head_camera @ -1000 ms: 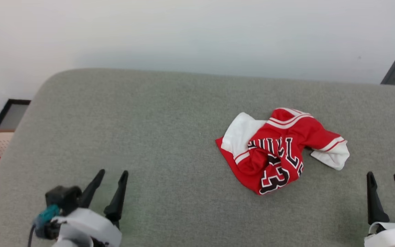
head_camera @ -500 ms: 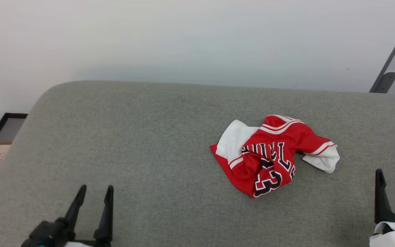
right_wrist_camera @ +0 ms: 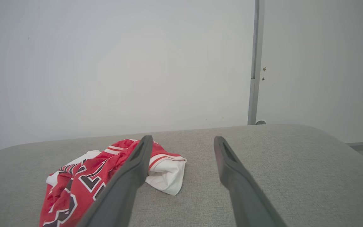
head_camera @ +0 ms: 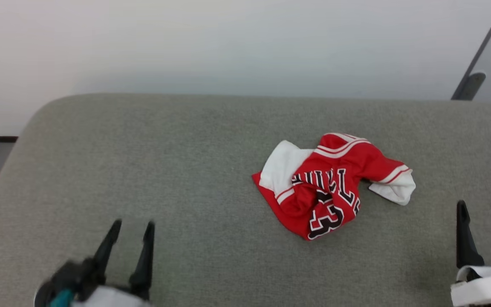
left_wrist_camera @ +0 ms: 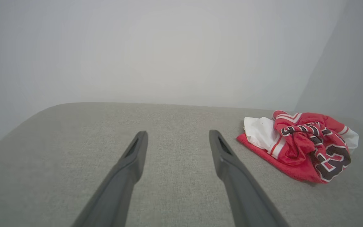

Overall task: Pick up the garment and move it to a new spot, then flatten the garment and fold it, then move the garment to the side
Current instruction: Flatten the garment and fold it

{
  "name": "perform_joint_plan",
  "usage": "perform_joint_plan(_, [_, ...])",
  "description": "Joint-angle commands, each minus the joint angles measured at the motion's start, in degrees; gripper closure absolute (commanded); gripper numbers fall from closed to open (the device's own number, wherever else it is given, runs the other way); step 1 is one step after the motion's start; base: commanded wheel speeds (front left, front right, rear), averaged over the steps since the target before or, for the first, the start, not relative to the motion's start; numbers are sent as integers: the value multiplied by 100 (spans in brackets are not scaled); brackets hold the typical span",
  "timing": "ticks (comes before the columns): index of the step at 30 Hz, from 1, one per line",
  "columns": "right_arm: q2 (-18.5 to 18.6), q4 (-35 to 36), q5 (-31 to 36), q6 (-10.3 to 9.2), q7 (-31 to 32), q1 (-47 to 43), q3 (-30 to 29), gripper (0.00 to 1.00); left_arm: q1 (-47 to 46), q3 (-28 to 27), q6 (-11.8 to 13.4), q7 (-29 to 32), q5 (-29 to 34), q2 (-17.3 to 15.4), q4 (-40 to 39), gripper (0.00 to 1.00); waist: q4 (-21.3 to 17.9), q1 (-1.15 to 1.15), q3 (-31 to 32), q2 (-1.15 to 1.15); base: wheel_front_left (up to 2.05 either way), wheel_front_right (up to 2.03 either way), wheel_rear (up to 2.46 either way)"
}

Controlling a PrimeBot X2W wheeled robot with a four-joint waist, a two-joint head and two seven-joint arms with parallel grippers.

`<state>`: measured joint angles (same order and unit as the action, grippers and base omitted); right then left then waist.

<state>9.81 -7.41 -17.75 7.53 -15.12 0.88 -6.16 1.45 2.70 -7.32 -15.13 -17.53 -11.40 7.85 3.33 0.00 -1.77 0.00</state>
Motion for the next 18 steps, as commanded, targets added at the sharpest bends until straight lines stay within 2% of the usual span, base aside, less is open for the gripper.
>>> perform_joint_plan(1, [10, 33, -53, -8, -2, 115, 53, 0, -331, 163, -16, -1, -7, -151, 67, 0, -129, 0, -184, 0, 0, 0, 0])
perform_joint_plan(4, [-24, 58, -98, -8, -2, 244, 137, 0, -1016, 563, -18, 130, -145, -422, 311, 0, -276, 0, -442, 0, 0, 0, 0])
perform_joint_plan(7, [-70, 112, -135, -7, -2, 467, 204, 0, -2012, 1021, -19, 740, -360, -739, 604, 0, -478, 0, -860, 0, 0, 0, 0])
perform_joint_plan(13, [-202, 132, -260, -8, -2, 942, 332, 0, -4033, 2297, -5, 2801, -1379, -1224, 1337, 0, -990, 0, -1688, 0, 0, 0, 0])
perform_joint_plan(18, [-367, 134, -359, -7, -3, 1230, 352, 0, -5397, 2790, -5, 4311, -2541, -1362, 1932, 0, -1436, 0, -2179, 0, 0, 0, 0])
